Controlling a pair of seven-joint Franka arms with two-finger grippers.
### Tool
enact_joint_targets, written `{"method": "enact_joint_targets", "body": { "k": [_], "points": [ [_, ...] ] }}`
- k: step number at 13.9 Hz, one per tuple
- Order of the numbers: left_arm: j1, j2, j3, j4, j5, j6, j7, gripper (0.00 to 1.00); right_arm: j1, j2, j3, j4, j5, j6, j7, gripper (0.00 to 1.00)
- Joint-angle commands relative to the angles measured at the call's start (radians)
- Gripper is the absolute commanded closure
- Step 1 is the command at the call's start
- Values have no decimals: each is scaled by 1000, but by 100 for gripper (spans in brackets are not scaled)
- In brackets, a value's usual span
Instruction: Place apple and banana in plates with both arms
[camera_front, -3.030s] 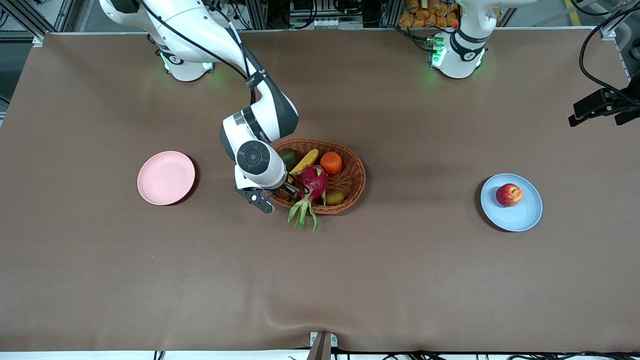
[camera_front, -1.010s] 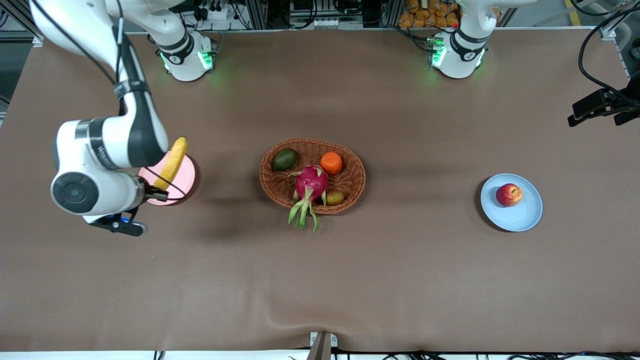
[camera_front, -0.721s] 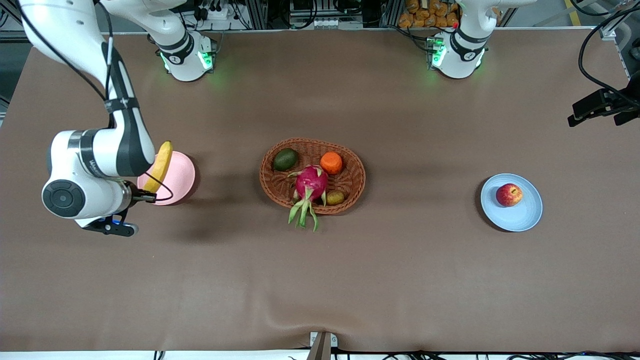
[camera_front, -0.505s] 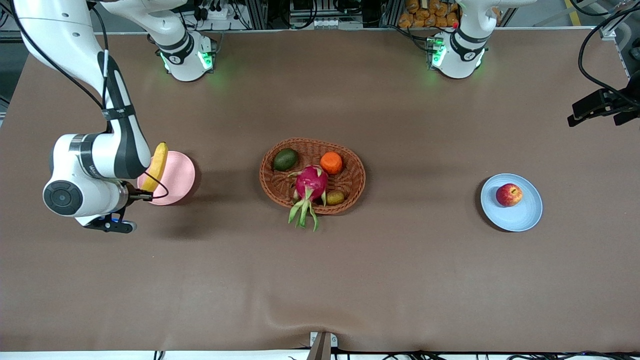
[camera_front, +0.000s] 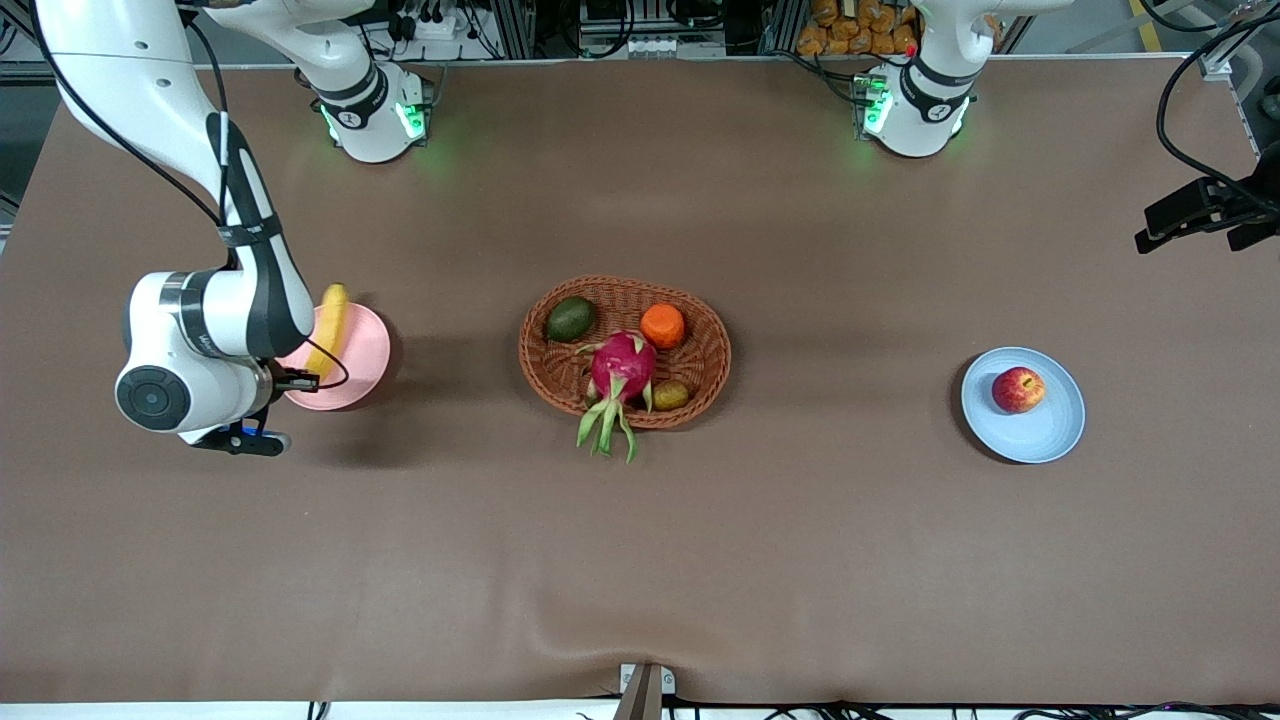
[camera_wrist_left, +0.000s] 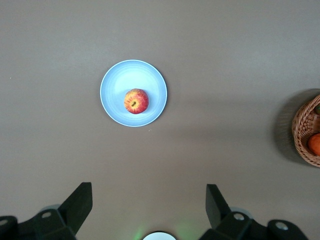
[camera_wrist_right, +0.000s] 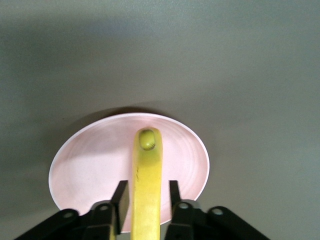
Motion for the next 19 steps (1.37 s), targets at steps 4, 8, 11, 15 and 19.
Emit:
{"method": "enact_joint_targets", "body": {
  "k": [4,8,11,15,19],
  "points": [
    [-2,4,0,10,12,-8,18,0,-2,-57,21,107,23,-141,-3,0],
    [-2,4,0,11,12,-8,17,0,-2,-121,21,354,101,-401,-6,0],
    [-2,4,0,11,12,-8,17,0,4,-248,22,391,103,-417,-10,0],
    [-5,4,0,14,15,-8,18,0,36,-411,24,385,102,-412,-13,0],
    [-3,4,2,13,13,-8,21,0,33,-521,18,313,94,-418,-69,0]
  ]
}}
